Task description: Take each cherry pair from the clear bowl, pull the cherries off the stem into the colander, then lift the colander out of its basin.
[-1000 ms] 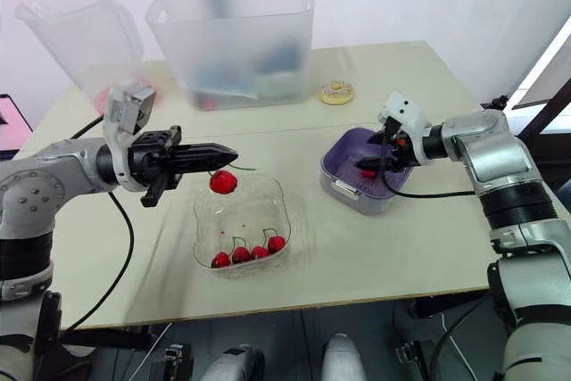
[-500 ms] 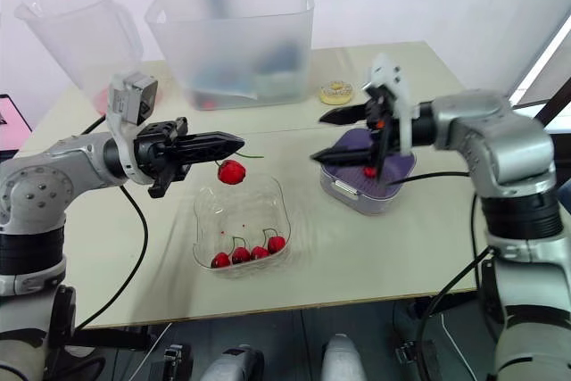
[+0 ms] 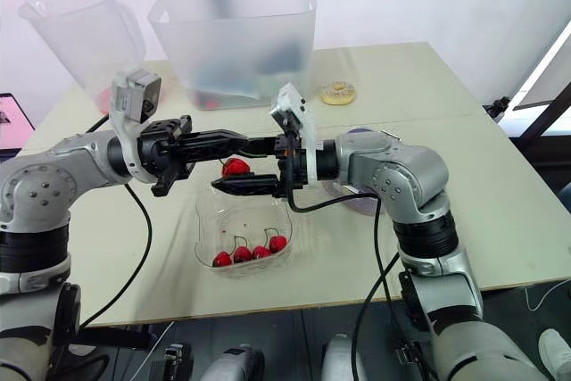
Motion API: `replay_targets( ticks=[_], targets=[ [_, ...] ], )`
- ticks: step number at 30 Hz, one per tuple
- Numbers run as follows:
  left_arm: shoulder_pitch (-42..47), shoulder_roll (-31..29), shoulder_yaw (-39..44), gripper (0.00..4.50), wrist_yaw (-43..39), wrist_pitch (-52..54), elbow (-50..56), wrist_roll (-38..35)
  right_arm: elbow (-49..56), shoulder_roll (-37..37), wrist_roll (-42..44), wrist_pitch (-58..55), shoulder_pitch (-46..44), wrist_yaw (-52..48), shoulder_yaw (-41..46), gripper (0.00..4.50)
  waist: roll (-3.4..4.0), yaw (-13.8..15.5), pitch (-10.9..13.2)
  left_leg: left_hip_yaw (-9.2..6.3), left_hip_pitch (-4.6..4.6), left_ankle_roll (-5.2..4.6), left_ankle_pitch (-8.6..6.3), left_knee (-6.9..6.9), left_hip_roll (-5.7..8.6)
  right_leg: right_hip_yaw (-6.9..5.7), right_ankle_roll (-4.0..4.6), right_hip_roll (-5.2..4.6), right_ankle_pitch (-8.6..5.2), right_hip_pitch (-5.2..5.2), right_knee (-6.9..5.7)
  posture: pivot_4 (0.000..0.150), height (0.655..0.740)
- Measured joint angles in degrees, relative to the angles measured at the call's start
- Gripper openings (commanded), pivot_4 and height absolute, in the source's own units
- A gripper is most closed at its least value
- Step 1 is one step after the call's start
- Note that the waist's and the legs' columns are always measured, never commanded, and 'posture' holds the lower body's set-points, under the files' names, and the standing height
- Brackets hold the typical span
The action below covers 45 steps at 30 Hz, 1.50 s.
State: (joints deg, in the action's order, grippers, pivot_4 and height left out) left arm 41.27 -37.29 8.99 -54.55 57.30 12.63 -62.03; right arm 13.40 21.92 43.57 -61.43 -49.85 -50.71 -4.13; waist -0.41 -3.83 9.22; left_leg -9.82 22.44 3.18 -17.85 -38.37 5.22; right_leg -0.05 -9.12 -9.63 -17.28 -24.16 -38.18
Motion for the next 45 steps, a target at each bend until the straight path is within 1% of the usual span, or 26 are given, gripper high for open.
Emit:
replay_targets(
  ticks=[1,13,15,17,31,33,35,45],
  targets=[
    [0.0,0.0,0.0,0.0,0.05,0.01,0.01,0.0,0.19,0.1,0.67,-0.59,0.0,0.07,0.16,2.7,0.0,-0.04,0.0,0.0,0.0,0.0,0.0,0.0,0.0,0.0,0.0,0.0,0.0,0.0,0.0,0.15,0.74],
    [-0.68,-0.01,0.01,0.0,0.41,0.01,0.93,0.0,1.53,2.24,1.69,-1.68,0.45,0.29,-1.22,2.7,0.0,-0.07,0.0,0.01,0.0,0.0,0.0,0.01,0.01,0.0,0.0,0.01,0.0,0.0,0.0,0.15,0.74],
    [-0.68,0.0,0.01,0.0,0.53,0.0,0.93,0.0,1.56,2.29,1.71,-1.66,0.49,0.28,-1.21,2.17,0.0,-0.1,0.0,0.01,0.0,0.0,0.0,0.01,0.01,0.0,0.0,0.01,0.0,-0.01,0.0,0.15,0.74],
    [-0.68,0.01,0.01,0.0,0.59,0.0,0.93,0.0,1.7,2.29,1.74,-1.52,0.88,0.09,-1.24,1.48,0.0,-0.11,0.0,0.02,0.0,0.0,0.0,0.01,0.01,0.0,0.0,0.02,0.0,0.0,0.0,0.15,0.74],
    [-0.68,-0.31,0.0,0.0,-0.12,-0.29,0.9,0.3,1.65,2.96,1.62,0.24,1.61,-0.11,-2.24,1.48,0.0,-0.1,0.0,0.02,0.0,0.0,0.0,0.02,0.01,0.0,0.0,0.02,0.0,-0.01,0.0,0.15,0.74],
    [-0.68,-0.31,0.0,0.0,-0.16,-0.29,0.9,0.31,1.59,2.73,1.83,0.26,1.61,0.08,-2.11,0.95,0.0,-0.1,0.0,0.02,0.0,0.0,0.0,0.02,0.01,0.0,0.0,0.02,0.0,-0.01,0.0,0.15,0.74],
    [-0.68,-0.32,-0.01,0.0,-0.17,-0.3,0.9,0.34,1.57,2.54,2.05,0.4,1.61,0.31,-2.07,0.3,0.0,-0.1,0.0,0.02,0.0,0.0,0.0,0.02,0.01,0.0,0.0,0.02,0.0,-0.01,0.0,0.15,0.74],
    [-0.6,-0.96,-0.53,0.0,-1.31,-0.6,0.9,1.79,1.63,2.67,1.52,2.4,1.71,0.92,-2.2,0.3,0.0,-0.09,0.0,0.02,0.0,0.0,0.0,0.02,0.02,0.0,0.0,0.02,0.0,-0.01,0.0,0.15,0.74]
  ],
)
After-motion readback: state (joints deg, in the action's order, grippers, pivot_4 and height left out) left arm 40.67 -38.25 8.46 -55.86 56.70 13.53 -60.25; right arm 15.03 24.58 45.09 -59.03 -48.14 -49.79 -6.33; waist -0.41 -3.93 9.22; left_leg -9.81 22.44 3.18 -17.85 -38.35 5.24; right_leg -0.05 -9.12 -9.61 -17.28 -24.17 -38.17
